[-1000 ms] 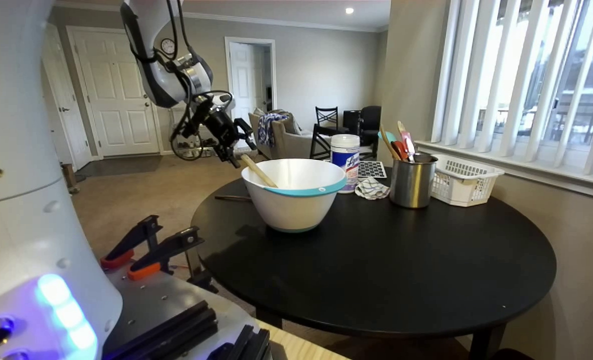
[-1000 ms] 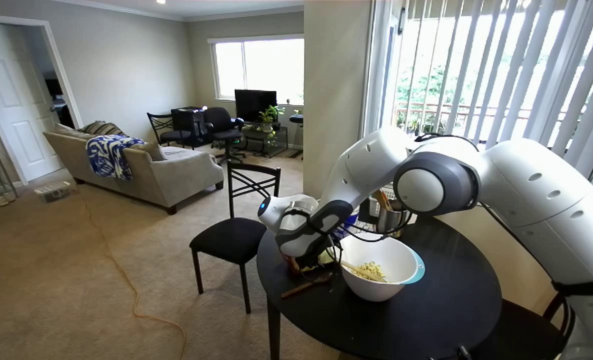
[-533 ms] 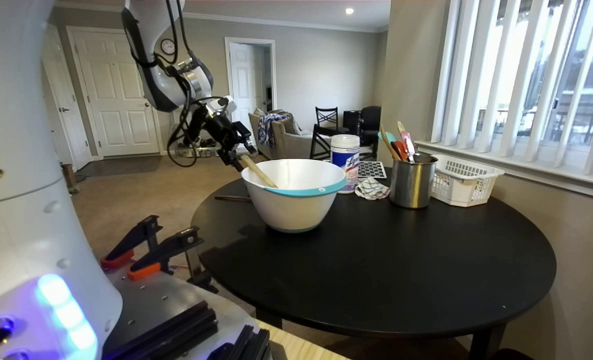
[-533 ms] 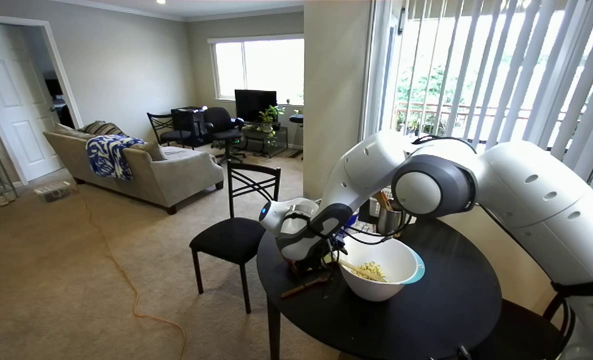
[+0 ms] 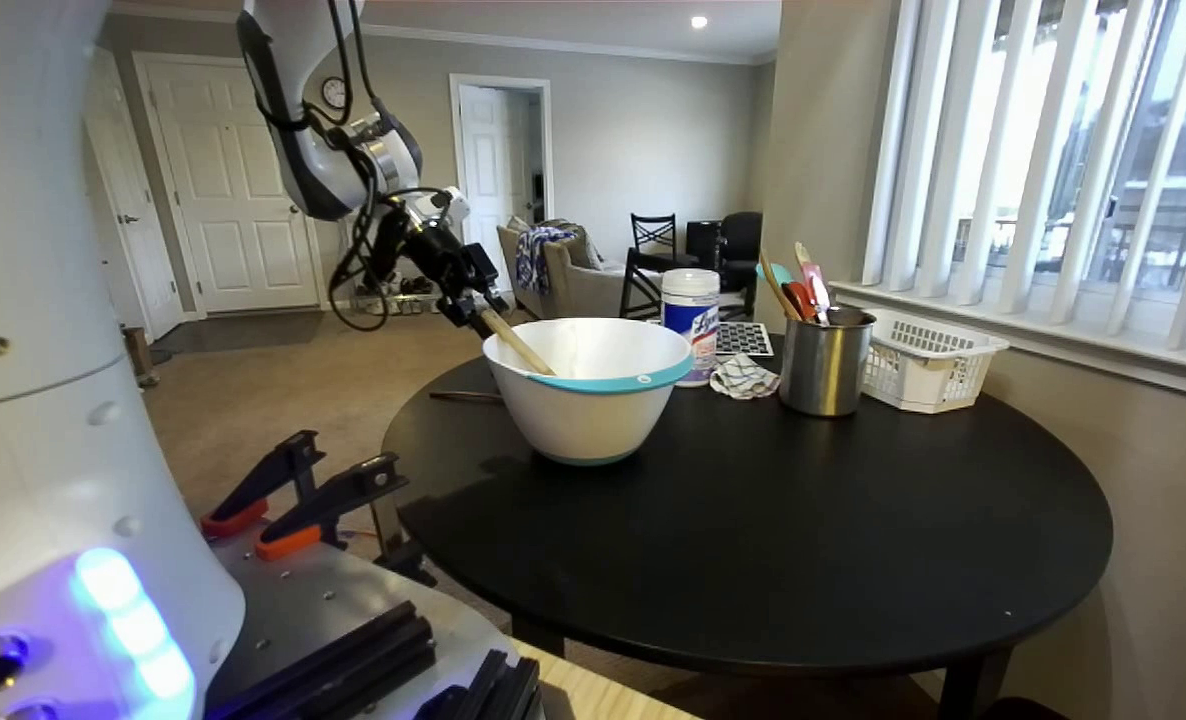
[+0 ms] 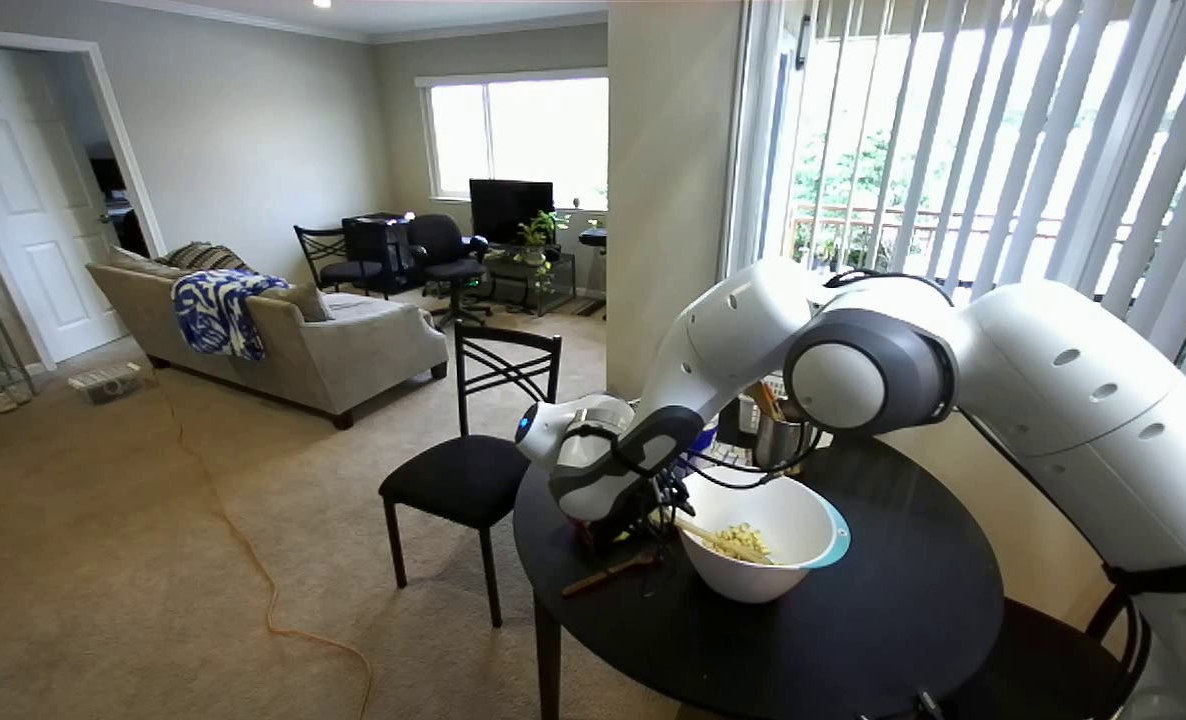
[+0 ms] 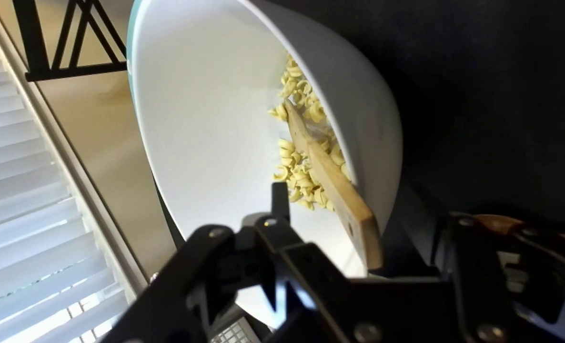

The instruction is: Stir the contents in the big white bowl

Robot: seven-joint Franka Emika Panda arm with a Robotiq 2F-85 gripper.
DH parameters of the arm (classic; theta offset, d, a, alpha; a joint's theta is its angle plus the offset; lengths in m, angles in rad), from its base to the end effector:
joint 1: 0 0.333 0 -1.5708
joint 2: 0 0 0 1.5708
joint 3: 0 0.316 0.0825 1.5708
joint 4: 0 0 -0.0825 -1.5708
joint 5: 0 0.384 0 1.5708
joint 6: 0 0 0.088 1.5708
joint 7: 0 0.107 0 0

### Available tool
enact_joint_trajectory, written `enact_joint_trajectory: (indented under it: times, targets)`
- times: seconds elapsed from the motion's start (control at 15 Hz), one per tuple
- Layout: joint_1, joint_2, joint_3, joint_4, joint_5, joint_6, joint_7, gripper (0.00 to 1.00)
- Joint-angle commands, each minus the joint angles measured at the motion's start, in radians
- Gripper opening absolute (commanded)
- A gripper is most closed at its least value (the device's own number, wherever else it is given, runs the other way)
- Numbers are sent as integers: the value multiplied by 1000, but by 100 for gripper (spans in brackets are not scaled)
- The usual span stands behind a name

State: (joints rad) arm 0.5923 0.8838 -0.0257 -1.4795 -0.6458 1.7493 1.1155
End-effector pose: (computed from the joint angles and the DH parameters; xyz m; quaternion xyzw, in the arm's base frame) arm 0.5752 0.3044 0.1298 0.9073 -0.1002 0.0258 0.4076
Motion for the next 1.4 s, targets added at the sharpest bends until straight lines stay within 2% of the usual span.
enact_joint_trajectory:
  times: [0.0, 0.27, 0.4, 1.33]
  targets:
    - [0, -27, 15, -22, -21, -9, 6, 34]
    - [6, -30, 18, -12, -31, -5, 2, 7]
    - [10, -34, 18, -5, -40, -7, 0, 3]
    - [8, -85, 29, -29, -66, -18, 4, 5]
